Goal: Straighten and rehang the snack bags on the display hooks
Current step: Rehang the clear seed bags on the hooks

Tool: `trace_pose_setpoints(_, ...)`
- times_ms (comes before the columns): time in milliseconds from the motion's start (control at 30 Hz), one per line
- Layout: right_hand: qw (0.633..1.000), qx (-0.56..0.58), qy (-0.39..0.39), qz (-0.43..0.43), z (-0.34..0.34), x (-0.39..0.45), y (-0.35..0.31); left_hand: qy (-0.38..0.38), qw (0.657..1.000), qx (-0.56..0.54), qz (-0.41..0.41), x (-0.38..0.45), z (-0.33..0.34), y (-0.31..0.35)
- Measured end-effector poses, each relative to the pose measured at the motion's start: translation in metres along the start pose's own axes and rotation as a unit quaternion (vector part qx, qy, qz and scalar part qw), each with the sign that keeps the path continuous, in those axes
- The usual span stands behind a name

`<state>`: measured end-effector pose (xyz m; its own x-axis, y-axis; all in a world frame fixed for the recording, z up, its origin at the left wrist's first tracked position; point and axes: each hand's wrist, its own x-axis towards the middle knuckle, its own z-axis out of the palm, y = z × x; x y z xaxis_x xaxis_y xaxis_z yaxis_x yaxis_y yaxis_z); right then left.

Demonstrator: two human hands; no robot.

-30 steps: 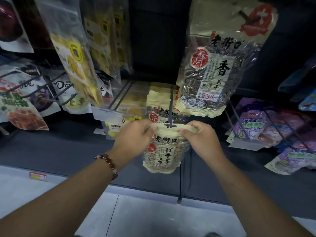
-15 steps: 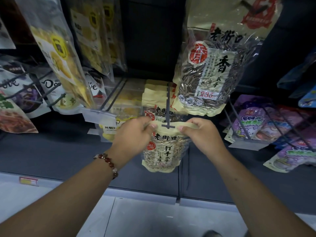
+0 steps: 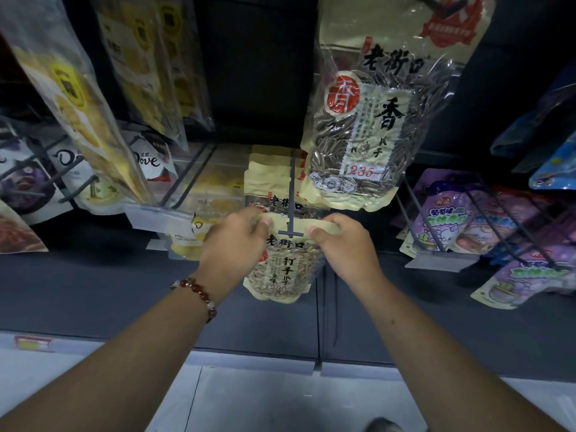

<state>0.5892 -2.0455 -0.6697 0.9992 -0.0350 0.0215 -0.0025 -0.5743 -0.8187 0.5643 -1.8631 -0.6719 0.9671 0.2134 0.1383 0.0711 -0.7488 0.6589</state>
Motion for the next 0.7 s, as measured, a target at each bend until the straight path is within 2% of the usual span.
trace_pose_setpoints(433, 1.0, -0.007, -0.008, -0.009, -0.005, -0.004, 0.006, 0.011, 1.0, 0.01, 0.008, -0.001, -0.001, 0.0)
trace_pose_setpoints(700, 0.999, -0.033, -0.041, -0.011, -0.013, -0.026, 0.006, -0.093, 0.995, 0.038, 0.01, -0.029, -0.018, -0.02)
